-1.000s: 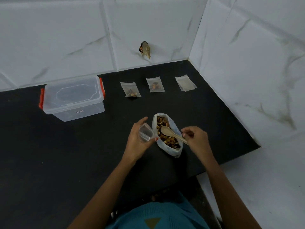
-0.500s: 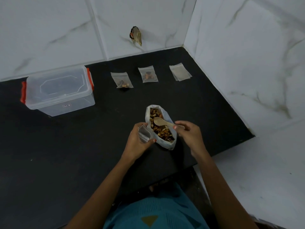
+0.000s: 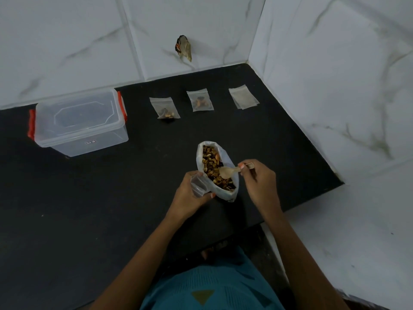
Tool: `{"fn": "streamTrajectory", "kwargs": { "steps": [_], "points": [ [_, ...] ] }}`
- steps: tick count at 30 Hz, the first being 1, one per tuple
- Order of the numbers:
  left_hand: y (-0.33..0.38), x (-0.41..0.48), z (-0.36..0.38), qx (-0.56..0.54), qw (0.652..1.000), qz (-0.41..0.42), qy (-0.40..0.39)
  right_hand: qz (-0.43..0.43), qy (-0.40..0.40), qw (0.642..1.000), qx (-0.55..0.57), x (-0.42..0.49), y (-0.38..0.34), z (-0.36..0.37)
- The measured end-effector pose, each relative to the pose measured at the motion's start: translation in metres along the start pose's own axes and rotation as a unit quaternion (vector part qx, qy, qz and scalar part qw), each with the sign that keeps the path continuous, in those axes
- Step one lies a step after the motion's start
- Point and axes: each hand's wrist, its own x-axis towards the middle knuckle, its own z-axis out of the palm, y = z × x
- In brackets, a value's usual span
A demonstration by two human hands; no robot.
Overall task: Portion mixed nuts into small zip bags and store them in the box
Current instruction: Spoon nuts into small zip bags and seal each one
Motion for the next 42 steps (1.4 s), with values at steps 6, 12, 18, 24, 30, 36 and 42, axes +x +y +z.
{"fn": "streamTrajectory", "kwargs": {
  "steps": [6, 12, 18, 24, 30, 36, 42],
  "points": [
    [-0.004, -0.006, 0.005, 0.017, 0.998, -0.042, -0.038, -0.033, -0.025, 0.999, -0.023, -0.012, 0.002, 0.004],
    [-0.002, -0.008, 0.006, 0.012, 0.997, -0.049, -0.054, 0.028, -0.018, 0.999, 0.025, -0.021, 0.007, 0.01],
    [-0.001, -0.007, 0.005, 0.001, 0.997, -0.039, -0.063, 0.149, 0.001, 0.982, 0.118, -0.023, 0.011, 0.008],
    [0.0, -0.007, 0.007, -0.009, 0.998, -0.029, -0.063, 0.301, 0.055, 0.916, 0.258, -0.022, 0.017, 0.011],
    [0.001, -0.007, 0.006, -0.009, 0.997, -0.04, -0.06, 0.301, 0.085, 0.908, 0.278, -0.021, 0.014, 0.01],
    [0.0, -0.008, 0.006, -0.007, 0.997, -0.049, -0.058, 0.222, 0.063, 0.948, 0.221, -0.02, 0.013, 0.005],
    [0.002, -0.009, 0.007, 0.013, 0.997, -0.04, -0.064, 0.221, 0.026, 0.952, 0.21, -0.028, 0.017, 0.016]
  ]
}}
